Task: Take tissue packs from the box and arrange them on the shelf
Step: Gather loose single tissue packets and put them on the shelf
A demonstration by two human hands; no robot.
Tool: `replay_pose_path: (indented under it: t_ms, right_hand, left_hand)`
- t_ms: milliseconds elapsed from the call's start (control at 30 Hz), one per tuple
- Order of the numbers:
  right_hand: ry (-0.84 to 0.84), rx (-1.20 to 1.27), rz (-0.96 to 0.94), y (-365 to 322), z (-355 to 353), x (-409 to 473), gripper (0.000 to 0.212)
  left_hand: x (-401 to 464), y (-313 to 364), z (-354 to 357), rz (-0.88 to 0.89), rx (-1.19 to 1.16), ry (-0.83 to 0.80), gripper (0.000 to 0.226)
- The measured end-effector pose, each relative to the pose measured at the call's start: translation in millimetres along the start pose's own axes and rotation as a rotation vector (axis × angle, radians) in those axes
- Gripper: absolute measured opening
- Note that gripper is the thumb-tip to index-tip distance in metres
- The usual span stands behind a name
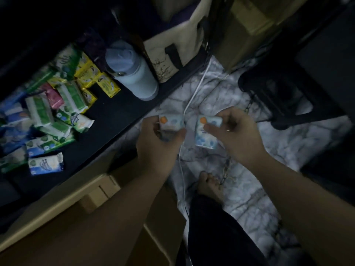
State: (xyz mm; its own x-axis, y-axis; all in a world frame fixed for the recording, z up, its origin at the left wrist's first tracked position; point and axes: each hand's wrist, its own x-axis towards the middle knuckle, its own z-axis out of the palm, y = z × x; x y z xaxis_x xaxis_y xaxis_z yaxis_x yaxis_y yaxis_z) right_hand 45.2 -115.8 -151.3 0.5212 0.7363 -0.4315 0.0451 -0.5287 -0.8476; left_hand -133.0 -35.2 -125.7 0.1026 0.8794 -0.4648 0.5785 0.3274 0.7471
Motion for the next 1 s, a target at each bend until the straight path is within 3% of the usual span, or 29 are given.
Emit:
replay_pose_path:
  t_ms: [200, 433, 667, 833, 1000]
  right_hand:
    - [-0.003, 0.079, -0.078, -135.3, -51.2, -87.2, 0.025]
    - [0.107, 0.265, -0.168, -278.8, -68.0, -193.5, 0.024]
    - [0.038, 0.296, -0.316, -398.5, -62.6, -302.2, 0.025]
    - [-0.054, 0.255, -0.443, -469.3, -40.0, -349.2, 0.016]
    - [-0.214, 0.292, -0.541, -545.7, -0.5, -393.4, 0.018]
  left_hand:
    - [-89.1, 98.8, -72.1, 0.035, -0.106, -0.11, 0.047]
    - [-187.7, 209.9, -175.2, 0.117, -0.296, -0.091, 0.042]
    - [-282.7, 270.6, -294.9, 0.173, -0.452, -0.189, 0.041]
    - [-334.6, 281.6, -375.7, 0.211, -0.484, -0.06, 0.069]
    - [-365.6, 291.8, -457.3, 0.287, -0.609, 0.085, 0.05]
